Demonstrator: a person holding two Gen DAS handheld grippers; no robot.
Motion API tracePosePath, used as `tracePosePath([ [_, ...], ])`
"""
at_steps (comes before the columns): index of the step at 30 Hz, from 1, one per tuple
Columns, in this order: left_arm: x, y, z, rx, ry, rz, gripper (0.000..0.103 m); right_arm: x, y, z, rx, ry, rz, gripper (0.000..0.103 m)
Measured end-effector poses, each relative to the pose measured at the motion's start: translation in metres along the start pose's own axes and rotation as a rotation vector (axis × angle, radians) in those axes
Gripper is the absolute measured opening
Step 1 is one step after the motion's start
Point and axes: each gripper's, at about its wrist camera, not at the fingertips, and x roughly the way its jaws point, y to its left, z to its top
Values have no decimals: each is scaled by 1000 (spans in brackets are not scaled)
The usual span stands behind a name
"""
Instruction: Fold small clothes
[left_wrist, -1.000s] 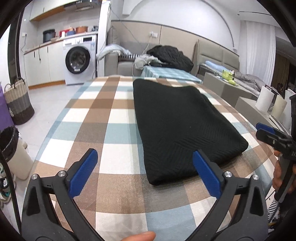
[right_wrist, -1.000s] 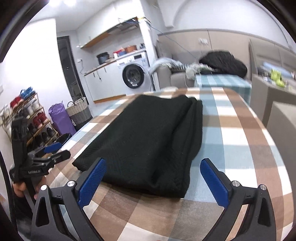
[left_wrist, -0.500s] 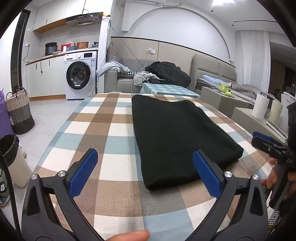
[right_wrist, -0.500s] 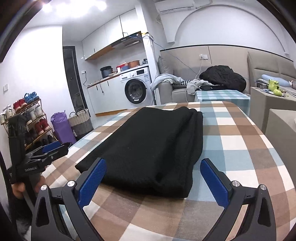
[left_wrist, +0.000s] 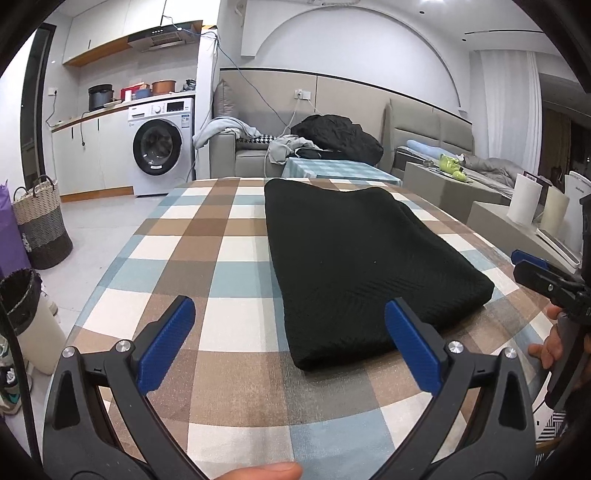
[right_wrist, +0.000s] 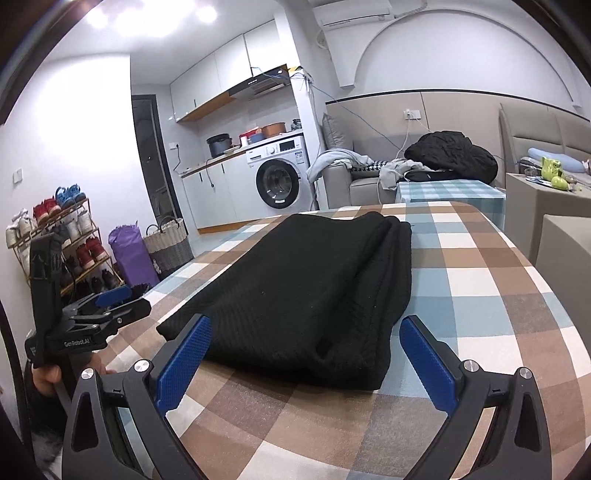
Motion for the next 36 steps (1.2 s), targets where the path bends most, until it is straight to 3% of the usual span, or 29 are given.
tracePosePath([
  [36,7,6,-3,-29,39,-34,102,4,-1,-2,-9,14,18,103],
])
